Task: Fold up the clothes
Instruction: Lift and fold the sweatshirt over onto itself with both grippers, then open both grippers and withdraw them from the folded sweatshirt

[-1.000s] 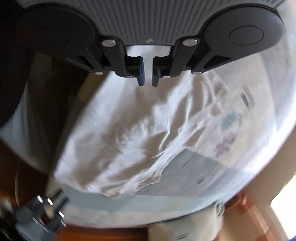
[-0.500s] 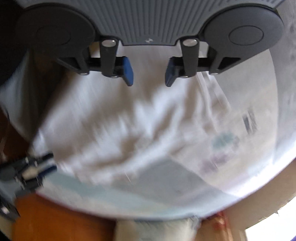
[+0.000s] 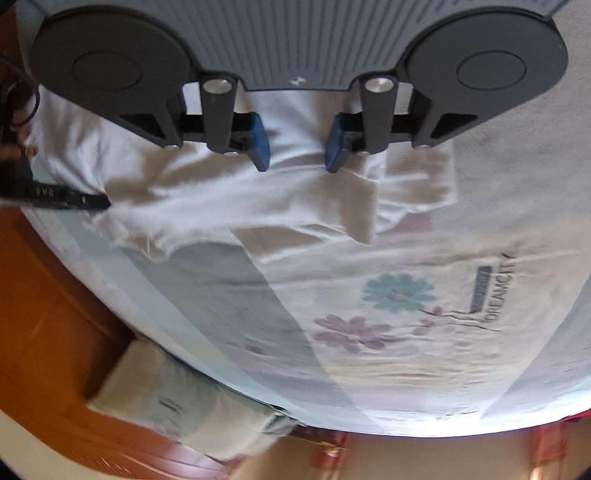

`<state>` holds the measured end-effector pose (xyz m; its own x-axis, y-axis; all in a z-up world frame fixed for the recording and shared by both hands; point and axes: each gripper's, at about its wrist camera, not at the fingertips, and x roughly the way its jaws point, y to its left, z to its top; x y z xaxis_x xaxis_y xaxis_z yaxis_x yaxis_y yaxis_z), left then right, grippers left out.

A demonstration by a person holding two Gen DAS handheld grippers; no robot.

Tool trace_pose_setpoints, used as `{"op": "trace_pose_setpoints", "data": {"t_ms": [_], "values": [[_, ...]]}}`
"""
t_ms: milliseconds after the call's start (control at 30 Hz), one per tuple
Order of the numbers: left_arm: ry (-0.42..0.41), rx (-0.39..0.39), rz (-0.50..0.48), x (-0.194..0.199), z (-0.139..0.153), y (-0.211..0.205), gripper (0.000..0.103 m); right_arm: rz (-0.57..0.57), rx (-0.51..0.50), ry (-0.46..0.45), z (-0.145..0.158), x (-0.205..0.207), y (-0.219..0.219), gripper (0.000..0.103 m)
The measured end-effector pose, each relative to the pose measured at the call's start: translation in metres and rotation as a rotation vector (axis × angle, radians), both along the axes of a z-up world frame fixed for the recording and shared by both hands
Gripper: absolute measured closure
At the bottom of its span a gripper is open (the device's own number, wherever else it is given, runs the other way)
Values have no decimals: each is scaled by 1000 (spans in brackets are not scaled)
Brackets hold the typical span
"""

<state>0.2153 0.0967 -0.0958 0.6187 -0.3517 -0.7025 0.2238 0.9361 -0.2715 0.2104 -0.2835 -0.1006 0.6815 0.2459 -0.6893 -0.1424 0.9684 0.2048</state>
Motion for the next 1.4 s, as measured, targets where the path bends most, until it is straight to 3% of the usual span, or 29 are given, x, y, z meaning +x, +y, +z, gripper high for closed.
{"op": "trace_pose_setpoints", "data": {"t_ms": [133,233,333,433,600,733,967,1033,1200,1267,1367,1400], "values": [[-4,-5,96,9,10,3,66,21,-42,-48,18,-2,20,57],[-4,-34,131,5,22,1,50,137,-27,-84,34,-5,49,57],[-16,-9,127,-10,32,-7,36,267,-39,-76,39,0,86,57],[-4,2,129,-25,36,-12,31,365,-89,-60,33,9,123,58],[62,-29,91,-29,17,-13,29,333,-111,-51,17,34,140,58],[90,-60,148,-24,1,3,29,295,-115,-44,6,53,148,58],[81,-85,109,-42,11,8,25,358,-72,-61,30,2,132,55],[110,-95,111,-47,-1,9,25,362,-72,-38,27,-10,128,50],[53,-67,104,-55,17,6,25,341,-98,0,22,-28,116,50],[39,-83,82,-60,20,6,24,342,-81,-6,25,-36,112,41],[131,-95,112,-58,3,8,25,330,-97,30,16,-39,111,35],[120,-95,111,-60,4,8,25,321,-96,44,12,-39,110,34]]}}
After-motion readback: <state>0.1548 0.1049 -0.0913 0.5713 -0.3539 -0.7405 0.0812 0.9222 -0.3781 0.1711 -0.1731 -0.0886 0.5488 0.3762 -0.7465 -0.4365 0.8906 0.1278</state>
